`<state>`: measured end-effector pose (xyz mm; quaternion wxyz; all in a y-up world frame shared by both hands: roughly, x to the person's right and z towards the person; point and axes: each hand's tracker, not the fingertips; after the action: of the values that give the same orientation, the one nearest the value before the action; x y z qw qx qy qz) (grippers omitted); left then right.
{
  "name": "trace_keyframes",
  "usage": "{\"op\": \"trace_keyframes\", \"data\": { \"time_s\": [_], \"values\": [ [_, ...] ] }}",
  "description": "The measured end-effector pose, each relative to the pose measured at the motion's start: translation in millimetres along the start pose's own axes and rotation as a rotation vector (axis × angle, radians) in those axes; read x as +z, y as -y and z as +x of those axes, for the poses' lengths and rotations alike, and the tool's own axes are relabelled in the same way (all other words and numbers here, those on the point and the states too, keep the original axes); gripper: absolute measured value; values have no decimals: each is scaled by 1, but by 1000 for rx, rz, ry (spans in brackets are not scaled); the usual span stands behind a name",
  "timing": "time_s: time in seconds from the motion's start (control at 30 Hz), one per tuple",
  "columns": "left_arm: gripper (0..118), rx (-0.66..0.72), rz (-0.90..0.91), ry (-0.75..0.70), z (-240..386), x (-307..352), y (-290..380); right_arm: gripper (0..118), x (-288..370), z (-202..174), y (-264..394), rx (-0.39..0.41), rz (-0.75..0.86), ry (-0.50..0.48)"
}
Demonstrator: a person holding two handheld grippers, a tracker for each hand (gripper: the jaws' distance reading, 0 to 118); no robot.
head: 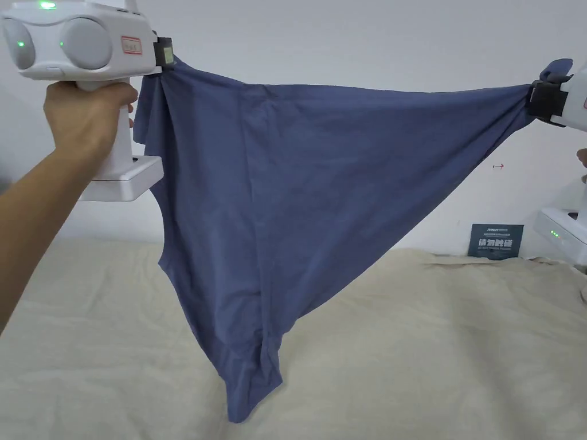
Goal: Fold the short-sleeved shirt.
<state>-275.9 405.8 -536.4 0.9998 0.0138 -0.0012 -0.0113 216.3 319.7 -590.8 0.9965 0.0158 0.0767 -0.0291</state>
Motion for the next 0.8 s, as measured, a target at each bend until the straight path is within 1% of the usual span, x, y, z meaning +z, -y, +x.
{"op": "trace_keyframes", "data": {
  "time_s": [0.2, 0.4, 0.5, 0.57, 0.67, 0.8],
  "values": [
    [0, -14, -85, -28, 12, -52, 10, 11, -49, -1, 7, 5, -16, 22],
    [0, -40, -98, -61, 19, -104, 29, 11, -94, 5, 22, 27, -18, 48],
    [0, -97, -57, -68, 26, -112, 36, 11, -105, 7, 30, 45, -8, 56],
    [0, -100, -17, -50, 29, -109, 40, 11, -109, 8, 37, 59, 2, 63],
    [0, -127, 14, -29, 33, -105, 52, 11, -114, 13, 52, 108, -1, 81],
    [0, -147, 5, -12, 37, -106, 87, 11, -115, 20, 86, 88, -13, 85]
  ]
}}
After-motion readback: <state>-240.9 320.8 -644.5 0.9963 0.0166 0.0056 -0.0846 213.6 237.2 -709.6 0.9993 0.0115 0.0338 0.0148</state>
